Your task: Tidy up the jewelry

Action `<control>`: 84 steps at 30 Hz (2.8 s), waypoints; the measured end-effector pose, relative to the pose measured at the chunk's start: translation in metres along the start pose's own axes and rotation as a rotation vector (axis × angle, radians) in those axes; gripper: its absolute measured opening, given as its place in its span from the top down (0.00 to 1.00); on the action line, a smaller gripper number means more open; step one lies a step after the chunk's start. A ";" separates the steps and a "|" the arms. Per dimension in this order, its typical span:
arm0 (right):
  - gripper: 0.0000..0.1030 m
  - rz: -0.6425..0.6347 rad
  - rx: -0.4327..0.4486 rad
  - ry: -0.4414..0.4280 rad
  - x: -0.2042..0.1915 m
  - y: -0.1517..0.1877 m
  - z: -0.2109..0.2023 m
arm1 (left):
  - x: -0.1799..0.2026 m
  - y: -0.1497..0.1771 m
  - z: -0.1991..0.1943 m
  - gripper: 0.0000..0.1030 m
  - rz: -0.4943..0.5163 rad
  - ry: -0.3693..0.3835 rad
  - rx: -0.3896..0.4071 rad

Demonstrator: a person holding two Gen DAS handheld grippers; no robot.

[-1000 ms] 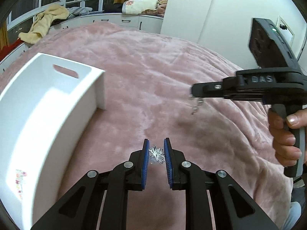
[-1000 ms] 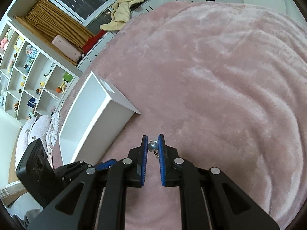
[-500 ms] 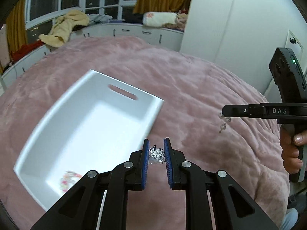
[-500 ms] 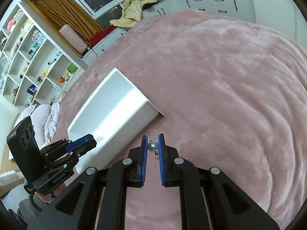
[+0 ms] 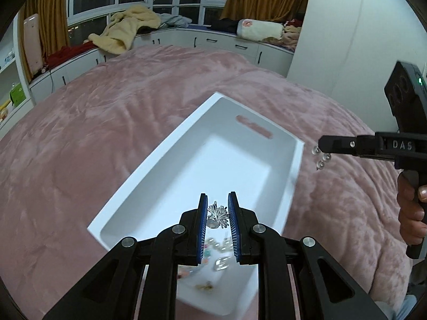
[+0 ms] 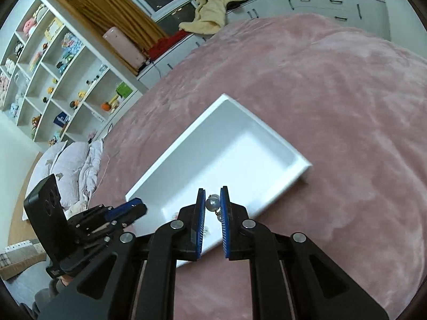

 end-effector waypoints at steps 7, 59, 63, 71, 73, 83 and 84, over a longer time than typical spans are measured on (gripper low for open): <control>0.89 0.042 -0.038 0.015 -0.002 0.004 0.040 | -0.013 0.021 0.020 0.80 -0.019 -0.010 -0.054; 0.05 -0.338 0.097 0.498 -0.160 0.129 -0.105 | -0.011 0.051 -0.194 0.14 -0.044 -0.098 0.131; 0.05 -0.334 0.096 0.513 -0.173 0.149 -0.114 | -0.001 0.057 -0.215 0.14 -0.025 -0.089 0.140; 0.05 -0.315 0.084 0.513 -0.182 0.175 -0.119 | 0.006 0.073 -0.226 0.14 -0.002 -0.116 0.119; 0.05 -0.317 0.082 0.509 -0.186 0.180 -0.120 | 0.006 0.077 -0.226 0.14 0.002 -0.130 0.113; 0.05 -0.316 0.100 0.502 -0.198 0.194 -0.129 | 0.000 0.085 -0.243 0.14 0.016 -0.162 0.105; 0.05 -0.316 0.102 0.507 -0.198 0.194 -0.130 | 0.000 0.085 -0.245 0.14 0.015 -0.159 0.107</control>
Point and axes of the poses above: each gripper's, at about its wrist camera, not at the fingertips, and z roughly the way its jaws point, x to its right, y to its underside, the point moved 3 cm from there along z, roughly the way its jaws point, and after that the axes turned 13 degrees about -y, right-handed, at the moved point
